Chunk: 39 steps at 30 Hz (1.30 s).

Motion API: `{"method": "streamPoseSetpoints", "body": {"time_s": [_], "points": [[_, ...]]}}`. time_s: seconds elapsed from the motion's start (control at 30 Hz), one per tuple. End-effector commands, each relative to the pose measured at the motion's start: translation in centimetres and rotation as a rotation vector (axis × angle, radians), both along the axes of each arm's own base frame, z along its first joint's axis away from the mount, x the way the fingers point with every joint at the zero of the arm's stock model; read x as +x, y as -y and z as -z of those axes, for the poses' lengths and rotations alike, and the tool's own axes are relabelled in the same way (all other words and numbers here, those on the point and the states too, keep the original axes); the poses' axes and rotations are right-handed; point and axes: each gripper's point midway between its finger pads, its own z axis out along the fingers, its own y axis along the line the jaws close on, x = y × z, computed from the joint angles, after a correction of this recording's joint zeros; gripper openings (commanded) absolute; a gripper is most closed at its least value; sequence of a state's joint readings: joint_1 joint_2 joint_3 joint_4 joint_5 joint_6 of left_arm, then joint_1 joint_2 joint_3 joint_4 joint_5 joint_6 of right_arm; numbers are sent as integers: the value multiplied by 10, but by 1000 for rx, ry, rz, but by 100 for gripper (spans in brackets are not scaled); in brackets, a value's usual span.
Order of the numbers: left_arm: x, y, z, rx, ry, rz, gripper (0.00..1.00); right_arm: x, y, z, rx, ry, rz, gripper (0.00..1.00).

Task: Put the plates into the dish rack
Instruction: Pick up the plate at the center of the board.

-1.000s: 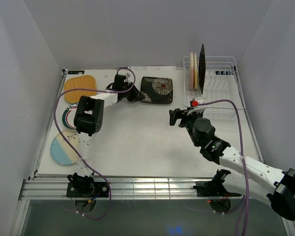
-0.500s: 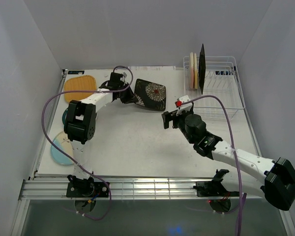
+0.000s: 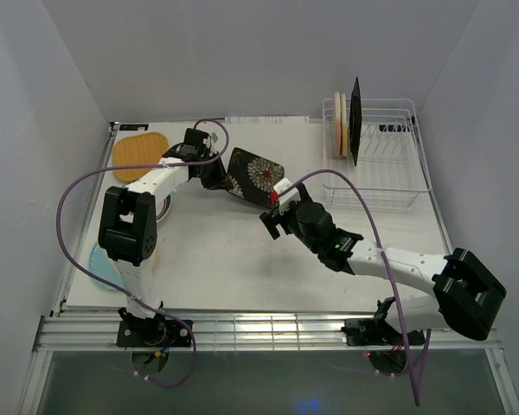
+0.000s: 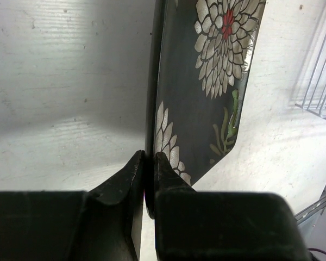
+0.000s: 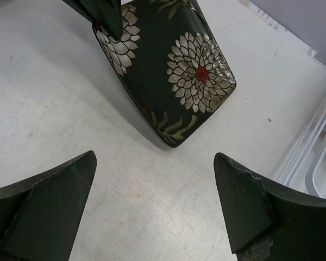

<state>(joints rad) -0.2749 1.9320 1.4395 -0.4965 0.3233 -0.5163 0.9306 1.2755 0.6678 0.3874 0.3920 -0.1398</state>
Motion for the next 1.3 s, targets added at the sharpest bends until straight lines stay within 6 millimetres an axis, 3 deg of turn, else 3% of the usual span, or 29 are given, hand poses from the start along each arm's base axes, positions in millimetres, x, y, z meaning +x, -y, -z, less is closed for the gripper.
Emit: {"method": "streamPoseSetpoints", "body": {"time_s": [0.0, 0.23, 0.37, 0.43, 0.97, 1.27], "points": [[-9, -8, -46, -12, 95, 28, 0, 8, -26, -31, 24, 98, -66, 94], [-24, -4, -63, -62, 112, 62, 0, 17, -61, -24, -44, 125, -114, 96], [-29, -2, -68, -77, 116, 82, 0, 23, -79, -1, -94, 119, -136, 96], [-31, -2, -70, -83, 116, 86, 0, 25, -86, -1, -93, 128, -145, 96], [-39, 2, -79, -134, 108, 109, 0, 41, -121, 35, -155, 106, -178, 100], [-44, 2, -86, -155, 113, 118, 0, 67, -122, 47, -183, 123, -41, 82]]}}
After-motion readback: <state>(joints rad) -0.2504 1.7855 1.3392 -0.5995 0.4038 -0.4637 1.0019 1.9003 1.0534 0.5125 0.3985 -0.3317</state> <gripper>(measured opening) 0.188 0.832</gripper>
